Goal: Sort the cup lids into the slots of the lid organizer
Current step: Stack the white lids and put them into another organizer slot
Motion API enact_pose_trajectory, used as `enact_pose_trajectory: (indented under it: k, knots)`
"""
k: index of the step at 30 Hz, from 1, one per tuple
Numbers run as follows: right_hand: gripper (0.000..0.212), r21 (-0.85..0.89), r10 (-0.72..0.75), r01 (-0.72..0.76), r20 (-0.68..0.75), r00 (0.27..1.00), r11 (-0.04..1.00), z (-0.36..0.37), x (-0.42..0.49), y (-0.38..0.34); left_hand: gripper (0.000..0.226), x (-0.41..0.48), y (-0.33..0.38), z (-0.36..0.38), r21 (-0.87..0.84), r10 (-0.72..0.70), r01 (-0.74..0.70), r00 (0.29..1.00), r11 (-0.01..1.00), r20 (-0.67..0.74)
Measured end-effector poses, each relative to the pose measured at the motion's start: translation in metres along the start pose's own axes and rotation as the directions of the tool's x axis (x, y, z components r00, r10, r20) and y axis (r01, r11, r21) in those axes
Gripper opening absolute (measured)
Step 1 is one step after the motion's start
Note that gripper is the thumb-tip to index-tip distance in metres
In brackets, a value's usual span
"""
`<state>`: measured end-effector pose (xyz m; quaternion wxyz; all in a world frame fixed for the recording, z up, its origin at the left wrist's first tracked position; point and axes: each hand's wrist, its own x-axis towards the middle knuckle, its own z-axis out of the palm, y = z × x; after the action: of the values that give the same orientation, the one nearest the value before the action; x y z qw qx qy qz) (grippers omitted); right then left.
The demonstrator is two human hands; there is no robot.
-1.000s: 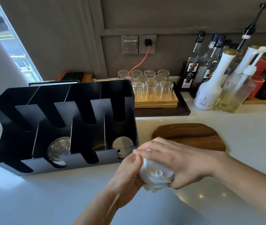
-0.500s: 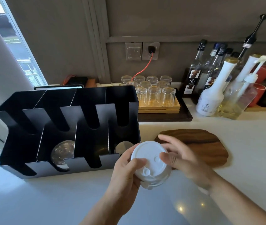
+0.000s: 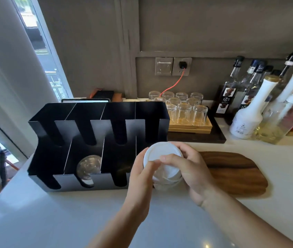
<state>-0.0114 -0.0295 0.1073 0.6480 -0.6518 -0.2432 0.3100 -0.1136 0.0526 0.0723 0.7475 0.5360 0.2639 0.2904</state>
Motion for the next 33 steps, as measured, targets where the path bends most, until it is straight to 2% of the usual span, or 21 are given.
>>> enact_pose_trajectory:
  k: [3, 6, 7, 9, 12, 15, 18, 22, 28, 33]
  knots:
    - [0.041, 0.0, 0.026, -0.026, 0.003, 1.0, 1.0, 0.011, 0.009, -0.005, 0.048, 0.009, 0.004, -0.016, -0.012, 0.015, -0.014, 0.997, 1.0, 0.07]
    - [0.044, -0.016, 0.033, -0.033, -0.043, 0.999, 0.999, 0.021, 0.021, -0.01, 0.069, 0.014, 0.008, -0.036, -0.033, 0.014, -0.011, 0.997, 0.999, 0.081]
    - [0.042, -0.031, 0.03, -0.032, -0.066, 0.997, 0.999, 0.023, 0.027, -0.011, 0.076, 0.015, 0.011, -0.044, 0.007, 0.032, -0.033, 0.997, 0.999, 0.067]
    - [0.033, -0.094, 0.027, -0.038, -0.109, 0.994, 0.995, 0.027, 0.039, -0.013, 0.08, 0.018, 0.016, -0.059, 0.208, 0.119, -0.126, 0.992, 0.97, 0.048]
    - [0.034, -0.268, 0.004, -0.043, -0.143, 0.99, 0.962, 0.034, 0.055, -0.012, 0.068, 0.027, 0.023, -0.078, 0.451, 0.226, -0.243, 0.97, 0.859, 0.092]
    - [0.038, -0.401, -0.014, -0.043, -0.138, 0.99, 0.915, 0.044, 0.065, -0.006, 0.056, 0.035, 0.028, -0.089, 0.531, 0.262, -0.308, 0.951, 0.79, 0.163]
    - [0.037, -0.516, -0.02, -0.039, -0.108, 0.994, 0.855, 0.052, 0.07, 0.0, 0.045, 0.04, 0.029, -0.097, 0.559, 0.26, -0.323, 0.946, 0.763, 0.191]
    - [0.035, -0.514, -0.004, -0.083, -0.165, 0.986, 0.854, 0.052, 0.075, 0.003, 0.046, 0.046, 0.022, -0.109, 0.626, 0.249, -0.325, 0.946, 0.709, 0.21]
    - [0.033, -0.438, -0.063, -0.065, -0.271, 0.96, 0.897, 0.045, 0.074, -0.007, 0.052, 0.05, 0.015, -0.116, 0.733, 0.268, -0.417, 0.909, 0.537, 0.32]
    - [0.039, -0.626, -0.053, -0.132, -0.268, 0.962, 0.769, 0.047, 0.07, -0.002, 0.053, 0.054, 0.009, -0.109, 0.748, 0.267, -0.438, 0.898, 0.498, 0.349]
